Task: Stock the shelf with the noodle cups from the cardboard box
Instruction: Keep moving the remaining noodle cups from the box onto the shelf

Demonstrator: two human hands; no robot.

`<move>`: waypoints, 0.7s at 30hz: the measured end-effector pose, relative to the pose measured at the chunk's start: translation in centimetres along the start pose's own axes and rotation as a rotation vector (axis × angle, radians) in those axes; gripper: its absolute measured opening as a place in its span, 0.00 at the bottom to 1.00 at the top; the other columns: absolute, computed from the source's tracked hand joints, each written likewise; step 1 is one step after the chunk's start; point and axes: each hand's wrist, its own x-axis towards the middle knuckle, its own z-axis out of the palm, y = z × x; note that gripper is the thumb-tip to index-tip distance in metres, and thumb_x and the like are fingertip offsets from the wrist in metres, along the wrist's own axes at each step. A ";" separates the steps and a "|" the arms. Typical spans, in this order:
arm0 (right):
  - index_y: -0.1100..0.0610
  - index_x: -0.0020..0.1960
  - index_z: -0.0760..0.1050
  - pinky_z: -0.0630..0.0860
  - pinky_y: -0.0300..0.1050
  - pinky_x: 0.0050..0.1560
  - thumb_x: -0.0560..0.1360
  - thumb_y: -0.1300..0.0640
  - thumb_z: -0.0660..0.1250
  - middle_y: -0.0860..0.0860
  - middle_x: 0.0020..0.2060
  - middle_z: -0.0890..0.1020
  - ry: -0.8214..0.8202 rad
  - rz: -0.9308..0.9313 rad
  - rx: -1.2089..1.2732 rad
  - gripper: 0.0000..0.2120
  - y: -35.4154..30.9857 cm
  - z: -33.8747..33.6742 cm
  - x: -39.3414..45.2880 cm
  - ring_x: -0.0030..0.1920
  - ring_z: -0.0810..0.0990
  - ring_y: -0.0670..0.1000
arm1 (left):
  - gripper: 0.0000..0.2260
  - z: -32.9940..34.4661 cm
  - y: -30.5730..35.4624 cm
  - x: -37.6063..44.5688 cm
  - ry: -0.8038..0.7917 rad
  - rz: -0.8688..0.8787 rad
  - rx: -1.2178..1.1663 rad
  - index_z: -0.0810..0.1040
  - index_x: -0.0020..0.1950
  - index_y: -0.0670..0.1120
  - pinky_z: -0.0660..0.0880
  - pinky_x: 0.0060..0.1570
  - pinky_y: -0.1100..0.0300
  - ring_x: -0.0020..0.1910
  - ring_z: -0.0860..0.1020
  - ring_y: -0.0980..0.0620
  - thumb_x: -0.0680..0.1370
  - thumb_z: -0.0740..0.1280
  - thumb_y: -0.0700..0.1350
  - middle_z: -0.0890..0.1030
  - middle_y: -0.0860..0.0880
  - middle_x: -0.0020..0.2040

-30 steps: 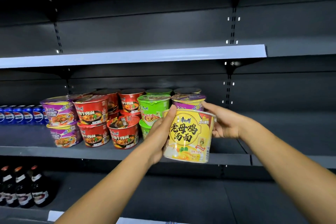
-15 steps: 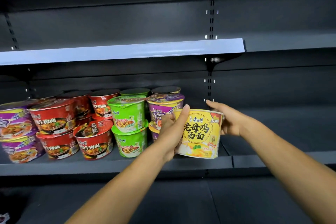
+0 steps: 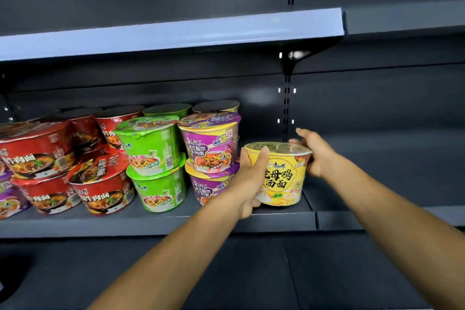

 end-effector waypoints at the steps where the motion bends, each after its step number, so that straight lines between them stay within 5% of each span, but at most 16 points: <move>1: 0.59 0.43 0.74 0.78 0.50 0.44 0.76 0.49 0.65 0.55 0.38 0.79 -0.006 0.003 0.010 0.13 0.1 0.0 0.6 0.38 0.80 0.55 | 0.37 0.3 -0.3 0.8 0.004 -0.010 -0.016 0.46 0.74 0.66 0.71 0.61 0.44 0.58 0.78 0.48 0.71 0.58 0.73 0.73 0.55 0.68; 7: 0.58 0.42 0.74 0.78 0.46 0.39 0.76 0.53 0.65 0.56 0.40 0.80 -0.032 -0.025 0.058 0.09 0.2 0.2 3.9 0.38 0.80 0.55 | 0.55 1.7 -2.0 5.1 0.058 0.042 -0.102 0.53 0.75 0.61 0.66 0.68 0.49 0.66 0.73 0.51 0.51 0.60 0.82 0.70 0.53 0.71; 10: 0.58 0.43 0.74 0.79 0.49 0.43 0.76 0.57 0.65 0.56 0.39 0.81 -0.040 -0.045 0.069 0.05 0.1 0.3 5.2 0.38 0.81 0.56 | 0.45 2.1 -2.5 7.1 0.071 0.062 -0.132 0.54 0.76 0.59 0.67 0.65 0.54 0.63 0.74 0.54 0.63 0.59 0.76 0.72 0.53 0.70; 14: 0.59 0.45 0.75 0.79 0.53 0.47 0.76 0.63 0.64 0.58 0.40 0.82 -0.037 -0.063 0.080 0.02 0.2 0.5 6.7 0.39 0.81 0.57 | 0.43 2.3 -2.9 9.6 0.113 0.089 -0.149 0.55 0.75 0.60 0.70 0.58 0.58 0.63 0.75 0.55 0.64 0.60 0.74 0.72 0.53 0.69; 21: 0.60 0.59 0.76 0.80 0.47 0.45 0.75 0.68 0.63 0.58 0.47 0.82 -0.034 -0.151 0.044 0.14 0.5 0.8 9.7 0.44 0.82 0.55 | 0.31 2.2 -3.8 12.5 0.127 0.147 -0.169 0.54 0.76 0.60 0.72 0.46 0.61 0.59 0.77 0.57 0.75 0.57 0.67 0.75 0.55 0.66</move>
